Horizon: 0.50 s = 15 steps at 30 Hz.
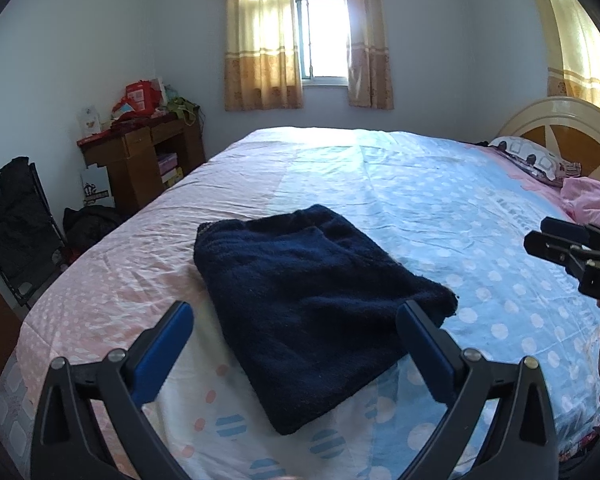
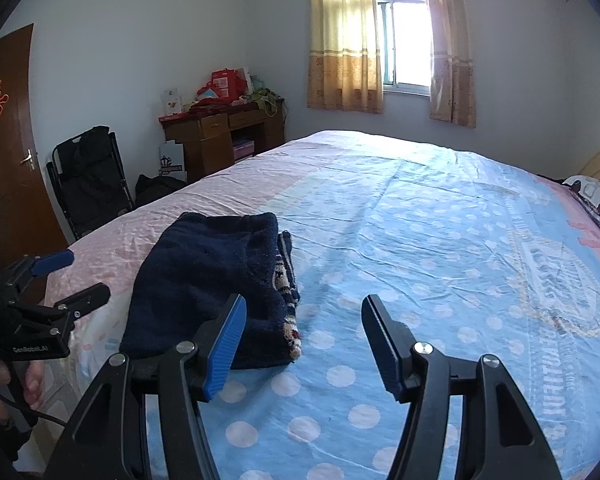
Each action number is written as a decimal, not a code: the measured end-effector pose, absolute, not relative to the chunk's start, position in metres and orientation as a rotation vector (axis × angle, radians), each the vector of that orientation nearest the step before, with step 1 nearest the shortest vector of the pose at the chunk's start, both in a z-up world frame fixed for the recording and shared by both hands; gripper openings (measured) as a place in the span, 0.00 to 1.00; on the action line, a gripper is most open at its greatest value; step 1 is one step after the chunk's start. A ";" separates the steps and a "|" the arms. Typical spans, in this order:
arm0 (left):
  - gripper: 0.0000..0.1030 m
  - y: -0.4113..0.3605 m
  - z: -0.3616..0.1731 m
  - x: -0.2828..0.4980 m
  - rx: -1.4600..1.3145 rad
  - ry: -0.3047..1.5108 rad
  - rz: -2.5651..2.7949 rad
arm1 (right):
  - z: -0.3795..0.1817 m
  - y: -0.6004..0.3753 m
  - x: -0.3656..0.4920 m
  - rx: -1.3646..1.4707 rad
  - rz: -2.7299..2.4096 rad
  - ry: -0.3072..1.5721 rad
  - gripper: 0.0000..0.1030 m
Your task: Fold small clothes
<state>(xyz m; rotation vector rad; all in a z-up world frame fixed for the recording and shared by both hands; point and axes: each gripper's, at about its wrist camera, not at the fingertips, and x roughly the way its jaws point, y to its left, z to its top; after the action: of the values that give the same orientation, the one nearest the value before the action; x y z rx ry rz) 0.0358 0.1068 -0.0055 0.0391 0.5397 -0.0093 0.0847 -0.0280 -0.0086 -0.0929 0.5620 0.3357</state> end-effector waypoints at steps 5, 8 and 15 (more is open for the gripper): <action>1.00 0.107 -0.001 0.034 0.040 0.523 0.006 | -0.008 -0.027 0.085 -0.094 0.335 0.560 0.60; 1.00 0.107 0.000 0.034 0.042 0.521 0.012 | -0.008 -0.027 0.084 -0.095 0.336 0.550 0.60; 1.00 0.110 -0.001 0.037 0.034 0.535 0.033 | -0.008 -0.026 0.083 -0.095 0.339 0.550 0.60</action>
<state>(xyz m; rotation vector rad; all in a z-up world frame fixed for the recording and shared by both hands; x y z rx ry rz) 0.0367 0.1102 -0.0012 0.0344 0.5353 0.0333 0.0826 -0.0263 -0.0078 -0.0946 0.5497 0.3392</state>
